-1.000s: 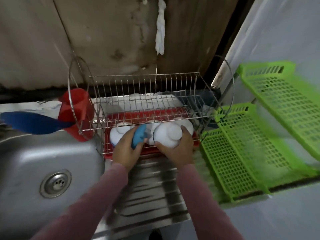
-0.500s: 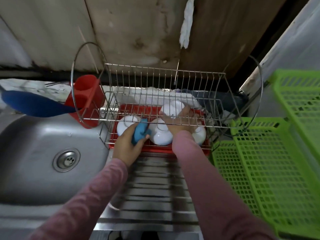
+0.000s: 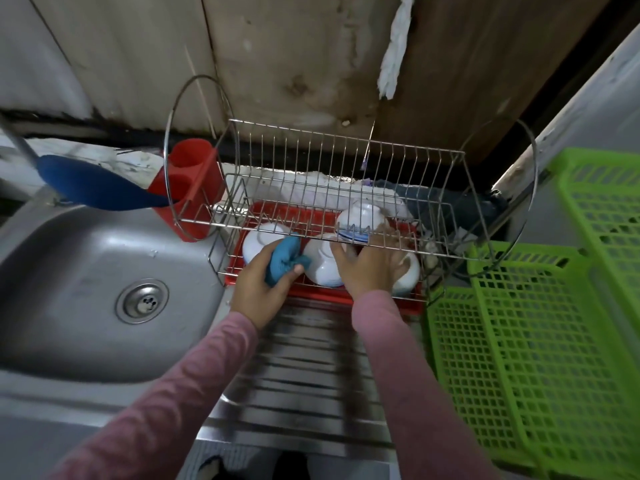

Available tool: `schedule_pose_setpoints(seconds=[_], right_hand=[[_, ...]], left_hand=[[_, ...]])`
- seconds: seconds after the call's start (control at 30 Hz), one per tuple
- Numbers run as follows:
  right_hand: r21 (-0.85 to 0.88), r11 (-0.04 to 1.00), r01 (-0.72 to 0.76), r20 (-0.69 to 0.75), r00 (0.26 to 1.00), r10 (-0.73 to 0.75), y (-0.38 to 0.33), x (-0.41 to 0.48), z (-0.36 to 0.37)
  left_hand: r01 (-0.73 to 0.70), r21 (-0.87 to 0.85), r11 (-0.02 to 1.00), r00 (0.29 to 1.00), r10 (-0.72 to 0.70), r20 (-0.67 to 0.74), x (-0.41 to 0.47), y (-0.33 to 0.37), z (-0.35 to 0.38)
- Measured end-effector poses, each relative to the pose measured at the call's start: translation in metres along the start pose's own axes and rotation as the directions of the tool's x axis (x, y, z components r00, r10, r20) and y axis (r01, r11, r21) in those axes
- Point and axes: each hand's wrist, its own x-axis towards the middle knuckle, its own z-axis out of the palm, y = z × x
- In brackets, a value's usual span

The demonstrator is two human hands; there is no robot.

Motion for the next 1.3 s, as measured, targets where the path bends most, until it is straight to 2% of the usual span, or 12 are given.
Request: schedule_pose_setpoints(seconds=[0.07, 0.13, 0.3, 0.47, 0.63, 0.77, 0.97, 1.17, 1.3], right_hand=[[0.038, 0.991, 0.127, -0.100, 0.987, -0.122, -0.007, -0.035, -0.007], [0.114, 0.973, 0.201, -0.155, 0.971, -0.183, -0.009, -0.064, -0.002], [0.219, 0.897, 0.384, -0.146, 0.922, -0.359, -0.024, -0.107, 0.026], [0.368, 0.836, 0.407, 0.023, 0.895, -0.446, -0.060, -0.155, 0.061], [0.472, 0.827, 0.305, 0.291, 0.832, -0.473, -0.119, -0.226, 0.110], [0.445, 0.811, 0.380, 0.384, 0.737, -0.556, -0.167, -0.286, 0.151], [0.519, 0.756, 0.398, 0.494, 0.582, -0.646, -0.228, -0.374, 0.213], [0.509, 0.762, 0.400, 0.618, 0.446, -0.647, -0.286, -0.429, 0.259], [0.510, 0.777, 0.368, 0.665, 0.404, -0.628, -0.336, -0.445, 0.301]], left_hand=[[0.014, -0.039, 0.999, 1.000, -0.015, -0.010, -0.004, -0.001, -0.002], [0.030, -0.075, 0.997, 0.999, -0.032, -0.030, -0.010, -0.001, -0.007], [0.089, -0.149, 0.985, 0.993, -0.099, -0.058, -0.033, -0.003, -0.041], [0.143, -0.171, 0.975, 0.983, -0.160, -0.091, -0.076, -0.028, -0.108], [0.226, -0.268, 0.937, 0.930, -0.289, -0.228, -0.129, -0.054, -0.197], [0.240, -0.288, 0.927, 0.863, -0.340, -0.374, -0.172, -0.076, -0.273], [0.244, -0.315, 0.917, 0.751, -0.384, -0.537, -0.223, -0.112, -0.384], [0.247, -0.371, 0.895, 0.589, -0.443, -0.676, -0.257, -0.143, -0.461], [0.268, -0.380, 0.885, 0.515, -0.465, -0.720, -0.255, -0.170, -0.507]])
